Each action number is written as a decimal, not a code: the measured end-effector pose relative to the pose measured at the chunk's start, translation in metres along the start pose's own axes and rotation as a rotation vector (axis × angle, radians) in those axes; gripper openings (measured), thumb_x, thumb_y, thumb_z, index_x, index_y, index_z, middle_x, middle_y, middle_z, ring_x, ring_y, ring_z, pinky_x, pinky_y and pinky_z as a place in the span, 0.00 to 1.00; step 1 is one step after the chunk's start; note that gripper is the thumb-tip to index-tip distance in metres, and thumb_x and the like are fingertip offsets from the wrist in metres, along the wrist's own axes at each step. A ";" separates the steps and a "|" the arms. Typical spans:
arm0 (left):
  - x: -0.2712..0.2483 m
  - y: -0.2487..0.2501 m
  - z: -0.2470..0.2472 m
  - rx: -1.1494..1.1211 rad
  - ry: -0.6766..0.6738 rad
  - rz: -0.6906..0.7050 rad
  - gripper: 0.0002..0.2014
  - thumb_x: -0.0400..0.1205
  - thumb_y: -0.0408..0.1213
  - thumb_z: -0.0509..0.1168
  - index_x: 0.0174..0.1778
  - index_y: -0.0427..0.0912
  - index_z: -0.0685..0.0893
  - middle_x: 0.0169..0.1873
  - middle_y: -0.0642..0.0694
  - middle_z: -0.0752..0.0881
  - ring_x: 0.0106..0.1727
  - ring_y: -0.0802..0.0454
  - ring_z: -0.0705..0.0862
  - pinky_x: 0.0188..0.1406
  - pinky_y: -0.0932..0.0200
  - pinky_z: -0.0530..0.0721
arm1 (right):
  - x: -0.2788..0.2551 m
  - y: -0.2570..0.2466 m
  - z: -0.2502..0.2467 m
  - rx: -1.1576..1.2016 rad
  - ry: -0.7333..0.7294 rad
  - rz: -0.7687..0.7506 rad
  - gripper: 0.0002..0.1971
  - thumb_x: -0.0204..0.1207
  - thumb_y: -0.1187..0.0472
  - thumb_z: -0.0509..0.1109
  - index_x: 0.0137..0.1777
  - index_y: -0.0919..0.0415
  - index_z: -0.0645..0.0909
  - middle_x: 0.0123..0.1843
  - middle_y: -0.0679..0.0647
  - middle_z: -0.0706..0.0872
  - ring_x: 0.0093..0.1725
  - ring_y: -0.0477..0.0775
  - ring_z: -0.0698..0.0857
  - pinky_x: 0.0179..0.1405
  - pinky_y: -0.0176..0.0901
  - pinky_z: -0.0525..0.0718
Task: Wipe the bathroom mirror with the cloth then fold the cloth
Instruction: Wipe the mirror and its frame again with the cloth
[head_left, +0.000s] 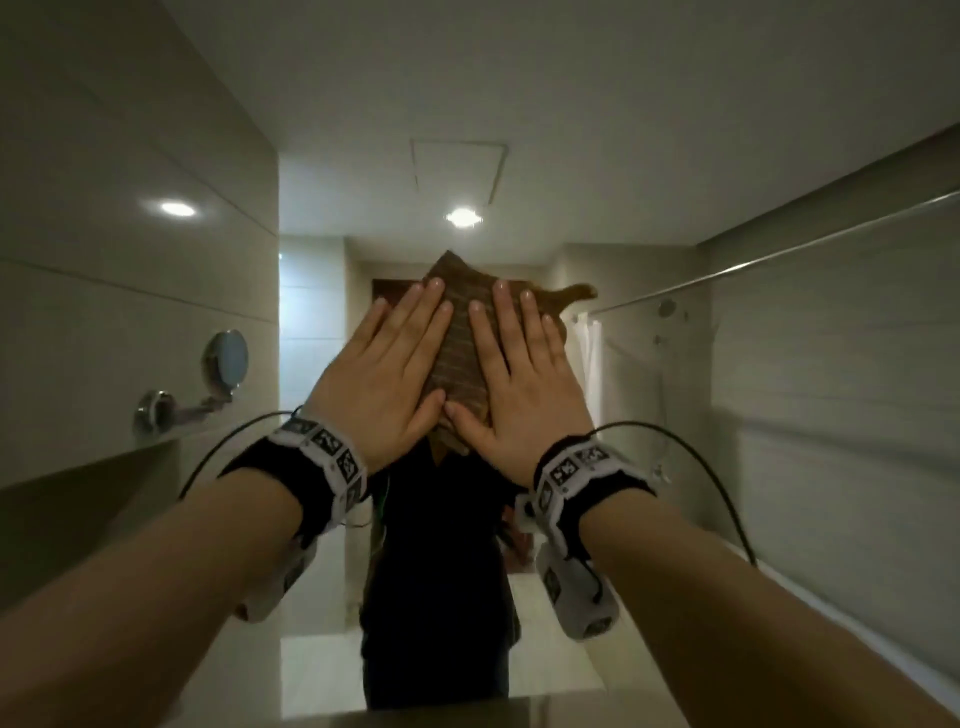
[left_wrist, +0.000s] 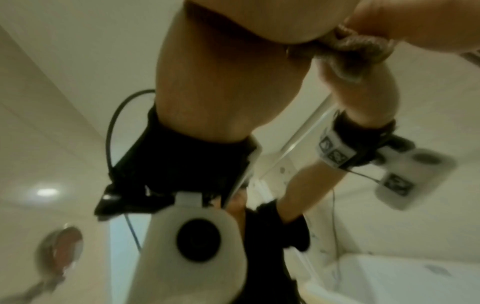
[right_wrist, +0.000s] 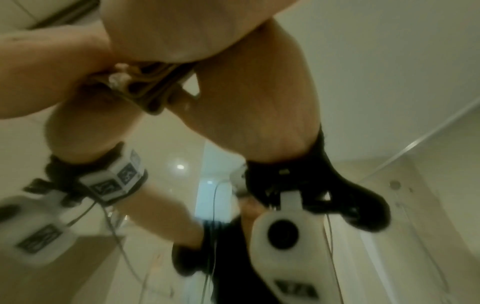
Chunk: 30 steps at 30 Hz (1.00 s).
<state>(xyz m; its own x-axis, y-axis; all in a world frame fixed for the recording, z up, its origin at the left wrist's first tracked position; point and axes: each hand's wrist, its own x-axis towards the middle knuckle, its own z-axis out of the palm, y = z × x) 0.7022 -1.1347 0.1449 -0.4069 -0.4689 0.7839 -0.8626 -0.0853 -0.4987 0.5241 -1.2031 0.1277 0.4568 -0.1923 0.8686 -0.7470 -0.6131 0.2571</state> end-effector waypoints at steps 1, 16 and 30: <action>-0.024 0.013 0.009 -0.014 -0.014 -0.008 0.38 0.83 0.53 0.48 0.85 0.33 0.48 0.85 0.36 0.44 0.86 0.42 0.45 0.84 0.42 0.48 | -0.024 -0.010 0.010 0.020 -0.027 0.002 0.46 0.78 0.31 0.50 0.86 0.57 0.39 0.86 0.59 0.35 0.85 0.59 0.35 0.84 0.59 0.42; -0.291 0.198 0.137 -0.107 -0.145 -0.075 0.34 0.86 0.52 0.45 0.85 0.37 0.49 0.85 0.39 0.48 0.86 0.42 0.50 0.80 0.36 0.57 | -0.316 -0.079 0.139 0.201 -0.209 -0.026 0.42 0.78 0.34 0.58 0.86 0.54 0.52 0.87 0.54 0.50 0.86 0.56 0.51 0.84 0.50 0.46; -0.367 0.295 0.162 -0.014 -0.317 -0.150 0.37 0.87 0.57 0.35 0.84 0.31 0.42 0.84 0.33 0.41 0.85 0.35 0.43 0.83 0.38 0.47 | -0.418 -0.067 0.169 0.123 -0.310 -0.139 0.41 0.78 0.39 0.56 0.86 0.56 0.48 0.87 0.54 0.48 0.85 0.56 0.51 0.84 0.49 0.42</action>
<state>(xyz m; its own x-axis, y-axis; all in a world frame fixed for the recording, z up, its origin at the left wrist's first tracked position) 0.6460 -1.1304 -0.3495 -0.1639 -0.7022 0.6928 -0.9107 -0.1623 -0.3799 0.4650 -1.2117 -0.3239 0.6889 -0.3121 0.6542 -0.6122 -0.7337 0.2947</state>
